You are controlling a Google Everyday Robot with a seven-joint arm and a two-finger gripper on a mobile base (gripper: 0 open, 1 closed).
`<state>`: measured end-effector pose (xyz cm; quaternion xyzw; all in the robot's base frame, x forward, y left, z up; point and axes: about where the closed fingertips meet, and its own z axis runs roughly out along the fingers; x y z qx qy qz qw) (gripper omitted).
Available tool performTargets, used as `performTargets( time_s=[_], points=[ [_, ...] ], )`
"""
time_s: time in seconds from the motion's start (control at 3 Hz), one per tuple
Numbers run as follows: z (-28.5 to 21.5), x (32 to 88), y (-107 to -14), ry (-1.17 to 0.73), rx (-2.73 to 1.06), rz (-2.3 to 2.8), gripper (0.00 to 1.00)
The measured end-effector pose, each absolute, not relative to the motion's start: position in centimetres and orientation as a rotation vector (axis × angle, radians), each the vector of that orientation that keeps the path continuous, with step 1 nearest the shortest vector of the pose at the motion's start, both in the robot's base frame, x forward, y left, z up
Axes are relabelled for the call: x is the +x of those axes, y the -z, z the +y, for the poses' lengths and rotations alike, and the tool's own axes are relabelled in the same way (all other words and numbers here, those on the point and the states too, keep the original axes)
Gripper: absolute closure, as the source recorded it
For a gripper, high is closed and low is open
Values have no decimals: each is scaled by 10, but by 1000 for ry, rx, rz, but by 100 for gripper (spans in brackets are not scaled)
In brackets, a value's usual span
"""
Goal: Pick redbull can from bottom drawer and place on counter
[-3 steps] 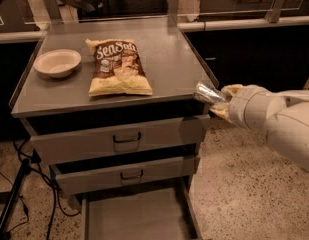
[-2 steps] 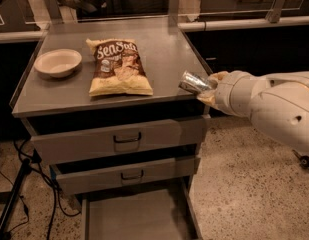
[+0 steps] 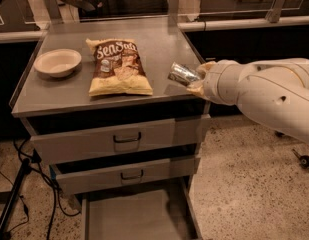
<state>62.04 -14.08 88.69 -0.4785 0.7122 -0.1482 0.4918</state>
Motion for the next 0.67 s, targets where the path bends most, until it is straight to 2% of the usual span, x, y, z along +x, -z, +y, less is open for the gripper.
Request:
performTargets(
  time_s=[0.33, 0.67],
  points=[
    [-157, 641, -883, 383, -1125, 1757, 100],
    [-165, 699, -885, 406, -1085, 1777, 100]
  ],
)
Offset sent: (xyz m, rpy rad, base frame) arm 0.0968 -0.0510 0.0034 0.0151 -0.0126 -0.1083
